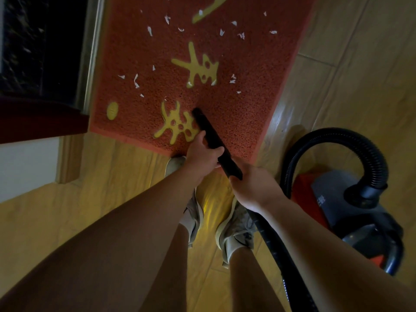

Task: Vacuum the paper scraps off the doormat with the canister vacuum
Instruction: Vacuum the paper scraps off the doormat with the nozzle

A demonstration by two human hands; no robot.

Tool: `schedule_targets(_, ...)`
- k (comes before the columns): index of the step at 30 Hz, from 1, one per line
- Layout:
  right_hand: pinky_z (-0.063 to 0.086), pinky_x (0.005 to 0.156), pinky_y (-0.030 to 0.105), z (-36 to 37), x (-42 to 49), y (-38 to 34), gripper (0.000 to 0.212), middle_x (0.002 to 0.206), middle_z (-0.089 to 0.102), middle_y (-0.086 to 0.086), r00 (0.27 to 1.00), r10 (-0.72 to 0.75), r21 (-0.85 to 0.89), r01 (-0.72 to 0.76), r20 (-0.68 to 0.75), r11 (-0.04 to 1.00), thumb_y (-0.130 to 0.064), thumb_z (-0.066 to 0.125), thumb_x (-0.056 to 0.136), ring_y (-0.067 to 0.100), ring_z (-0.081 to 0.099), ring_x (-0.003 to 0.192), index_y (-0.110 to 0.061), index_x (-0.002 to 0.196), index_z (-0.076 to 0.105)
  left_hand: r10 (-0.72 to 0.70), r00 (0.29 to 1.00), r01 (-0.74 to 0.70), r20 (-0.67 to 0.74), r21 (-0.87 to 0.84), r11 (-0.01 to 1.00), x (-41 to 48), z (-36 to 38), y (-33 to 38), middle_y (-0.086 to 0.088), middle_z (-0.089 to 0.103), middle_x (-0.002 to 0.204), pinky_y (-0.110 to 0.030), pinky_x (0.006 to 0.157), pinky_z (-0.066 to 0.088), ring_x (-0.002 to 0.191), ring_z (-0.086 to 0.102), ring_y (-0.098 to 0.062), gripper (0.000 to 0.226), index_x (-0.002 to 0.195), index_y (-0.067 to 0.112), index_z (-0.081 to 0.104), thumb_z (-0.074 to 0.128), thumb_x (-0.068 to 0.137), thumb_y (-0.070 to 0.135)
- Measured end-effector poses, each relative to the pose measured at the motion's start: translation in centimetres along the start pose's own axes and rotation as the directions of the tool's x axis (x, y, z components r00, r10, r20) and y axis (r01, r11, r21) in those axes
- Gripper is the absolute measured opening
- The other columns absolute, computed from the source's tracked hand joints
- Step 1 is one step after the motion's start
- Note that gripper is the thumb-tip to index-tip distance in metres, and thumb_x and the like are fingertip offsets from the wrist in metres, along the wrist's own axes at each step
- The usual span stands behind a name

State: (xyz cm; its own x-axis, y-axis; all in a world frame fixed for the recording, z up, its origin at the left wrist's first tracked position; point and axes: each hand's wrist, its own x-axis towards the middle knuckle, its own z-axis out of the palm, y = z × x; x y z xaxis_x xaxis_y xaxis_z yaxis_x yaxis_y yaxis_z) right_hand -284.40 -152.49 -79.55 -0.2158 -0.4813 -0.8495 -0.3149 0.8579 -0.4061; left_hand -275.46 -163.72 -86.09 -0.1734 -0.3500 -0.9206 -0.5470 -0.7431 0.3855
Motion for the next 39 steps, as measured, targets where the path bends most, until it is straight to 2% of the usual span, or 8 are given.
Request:
schedule_targets(5, 0.052, 0.056, 0.032, 0.3, 0.7, -1.1, 0.052, 0.084, 0.068, 0.004, 1.0, -0.015, -0.012, 0.015, -0.014, 1.0, -0.03, 0.046, 0.1, 0.023, 0.067, 0.069, -0.05, 0.146, 0.031, 0.025, 1.0, -0.025, 0.003, 0.006, 1.0, 0.5, -1.2, 0.7, -0.015, 0.051, 0.145, -0.023, 0.062, 0.061, 0.116, 0.064, -0.029, 0.08, 0.158, 0.023, 0.024, 0.067, 0.094, 0.003)
schedule_targets(11, 0.055, 0.064, 0.036, 0.5, 1.8, -2.7, 0.054, 0.089, 0.07, 0.007, 0.998, -0.052, -0.049, 0.051, -0.023, 0.997, -0.029, 0.046, 0.101, 0.028, 0.068, 0.075, -0.043, 0.15, 0.031, 0.025, 1.0, -0.025, -0.001, 0.008, 1.0, 1.4, -2.7, 1.6, -0.015, 0.049, 0.148, -0.024, 0.064, 0.061, 0.121, 0.061, -0.03, 0.081, 0.159, 0.023, 0.021, 0.066, 0.095, 0.003)
schedule_targets(17, 0.051, 0.06, 0.034, 0.7, 3.1, -3.6, 0.055, 0.082, 0.068, 0.005, 0.996, -0.088, -0.07, 0.086, -0.027, 0.994, -0.028, 0.046, 0.099, 0.027, 0.066, 0.07, -0.039, 0.151, 0.032, 0.031, 0.999, -0.031, -0.02, -0.001, 1.0, 2.4, -3.6, 2.1, -0.013, 0.053, 0.142, -0.031, 0.072, 0.061, 0.112, 0.064, -0.027, 0.079, 0.159, 0.024, 0.023, 0.066, 0.095, 0.005)
schedule_targets(23, 0.059, 0.069, 0.044, 0.5, 3.3, -4.3, 0.052, 0.086, 0.069, 0.007, 0.998, -0.066, -0.073, 0.064, -0.024, 0.995, -0.028, 0.047, 0.098, 0.031, 0.067, 0.074, -0.04, 0.148, 0.035, 0.019, 1.0, -0.02, -0.01, -0.036, 0.999, 3.0, -3.9, 2.2, -0.013, 0.056, 0.138, -0.039, 0.081, 0.061, 0.111, 0.065, -0.026, 0.08, 0.158, 0.026, 0.023, 0.066, 0.094, 0.004)
schedule_targets(28, 0.059, 0.07, 0.045, 0.6, 3.3, -4.7, 0.052, 0.085, 0.069, 0.008, 0.997, -0.075, -0.086, 0.073, -0.02, 0.994, -0.026, 0.047, 0.098, 0.03, 0.067, 0.073, -0.039, 0.148, 0.035, 0.021, 1.0, -0.021, -0.004, -0.048, 0.999, 3.2, -4.1, 2.1, -0.013, 0.057, 0.137, -0.043, 0.085, 0.061, 0.112, 0.065, -0.027, 0.081, 0.158, 0.025, 0.024, 0.067, 0.093, 0.003)
schedule_targets(32, 0.058, 0.07, 0.043, 0.5, 3.3, -5.0, 0.054, 0.088, 0.069, 0.007, 0.998, -0.059, -0.07, 0.059, -0.004, 0.996, -0.026, 0.048, 0.096, 0.032, 0.067, 0.076, -0.042, 0.147, 0.035, 0.028, 0.999, -0.028, -0.021, -0.02, 0.999, 3.0, -4.3, 2.1, -0.014, 0.052, 0.145, -0.046, 0.088, 0.06, 0.12, 0.062, -0.03, 0.083, 0.159, 0.024, 0.024, 0.069, 0.092, 0.005)
schedule_targets(36, 0.058, 0.071, 0.043, 1.0, 3.2, -5.6, 0.05, 0.091, 0.069, 0.008, 0.998, -0.059, -0.103, 0.06, 0.021, 0.993, -0.027, 0.048, 0.097, 0.032, 0.067, 0.078, -0.036, 0.146, 0.04, 0.009, 0.999, -0.009, -0.032, 0.005, 1.0, 2.6, -5.3, 1.8, -0.015, 0.046, 0.149, -0.038, 0.081, 0.062, 0.123, 0.06, -0.033, 0.079, 0.159, 0.021, 0.024, 0.066, 0.094, 0.004)
schedule_targets(39, 0.056, 0.073, 0.041, 1.5, 3.1, -6.2, 0.053, 0.096, 0.07, 0.008, 0.996, -0.087, -0.137, 0.089, 0.025, 0.987, -0.026, 0.048, 0.097, 0.032, 0.066, 0.081, -0.034, 0.148, 0.04, -0.023, 0.999, 0.022, -0.032, -0.05, 0.999, 2.4, -6.2, 1.4, -0.016, 0.044, 0.152, -0.046, 0.092, 0.059, 0.126, 0.058, -0.035, 0.079, 0.159, 0.021, 0.023, 0.065, 0.095, 0.003)
